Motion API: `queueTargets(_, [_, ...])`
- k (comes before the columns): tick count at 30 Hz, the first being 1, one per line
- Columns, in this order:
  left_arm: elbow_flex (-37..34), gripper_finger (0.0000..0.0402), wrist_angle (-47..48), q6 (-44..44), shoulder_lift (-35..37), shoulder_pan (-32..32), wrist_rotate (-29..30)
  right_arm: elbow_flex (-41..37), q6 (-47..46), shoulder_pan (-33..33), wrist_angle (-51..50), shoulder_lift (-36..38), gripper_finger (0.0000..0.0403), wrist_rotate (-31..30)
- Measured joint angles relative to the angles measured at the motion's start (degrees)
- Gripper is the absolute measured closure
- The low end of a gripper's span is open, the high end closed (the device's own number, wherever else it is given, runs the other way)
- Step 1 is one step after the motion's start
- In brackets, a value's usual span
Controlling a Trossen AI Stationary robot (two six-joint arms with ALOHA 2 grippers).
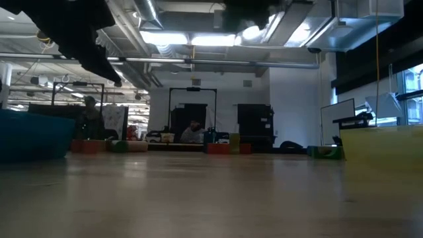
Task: Sort blocks by size
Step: Put the green cylindrical block into the orange bin
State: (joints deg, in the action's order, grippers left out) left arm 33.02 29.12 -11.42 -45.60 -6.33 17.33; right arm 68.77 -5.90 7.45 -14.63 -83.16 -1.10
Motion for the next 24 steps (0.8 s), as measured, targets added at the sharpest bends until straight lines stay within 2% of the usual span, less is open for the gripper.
queueTargets(4, [-0.03,0.0172,0.07,-0.08,0.0,0.0,0.01,0.0,-9.18,3.15,-8.33,0.93,0.0267,0.22])
queueTargets(11, [-0.03,0.0172,0.26,-0.02,0.0,0.0,0.01,0.0,-27.81,8.06,-24.14,0.71,0.0255,-0.08])
queueTargets(18, [-0.03,0.0172,0.53,0.02,0.0,-0.02,0.01,-0.18,-48.21,10.34,-46.61,0.71,0.0266,-1.95])
queueTargets(24, [-0.03,0.0172,0.5,0.16,0.0,-0.02,0.01,-6.19,-59.0,13.0,-48.34,0.94,0.0256,5.14])
